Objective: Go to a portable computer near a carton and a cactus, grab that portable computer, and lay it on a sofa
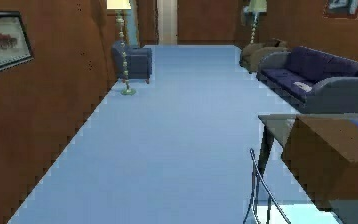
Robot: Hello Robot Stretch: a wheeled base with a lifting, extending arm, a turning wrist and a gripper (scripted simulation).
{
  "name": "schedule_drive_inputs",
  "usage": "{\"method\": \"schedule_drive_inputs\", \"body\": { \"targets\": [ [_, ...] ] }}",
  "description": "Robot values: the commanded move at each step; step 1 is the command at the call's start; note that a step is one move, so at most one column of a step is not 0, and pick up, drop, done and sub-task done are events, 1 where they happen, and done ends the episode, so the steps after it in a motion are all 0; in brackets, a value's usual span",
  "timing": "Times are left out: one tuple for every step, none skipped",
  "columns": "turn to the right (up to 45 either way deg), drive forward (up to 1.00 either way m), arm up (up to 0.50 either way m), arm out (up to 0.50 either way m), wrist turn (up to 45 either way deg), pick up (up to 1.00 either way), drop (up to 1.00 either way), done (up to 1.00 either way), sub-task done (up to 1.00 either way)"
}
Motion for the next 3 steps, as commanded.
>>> {"method": "schedule_drive_inputs", "body": {
  "targets": [
    [45.0, 0.0, 0.0, 0.0, 0.0, 0.0, 0.0, 0.0, 0.0],
    [45.0, 0.0, 0.0, 0.0, 0.0, 0.0, 0.0, 0.0, 0.0],
    [39.0, 0.0, 0.0, 0.0, 0.0, 0.0, 0.0, 0.0, 0.0]
  ]
}}
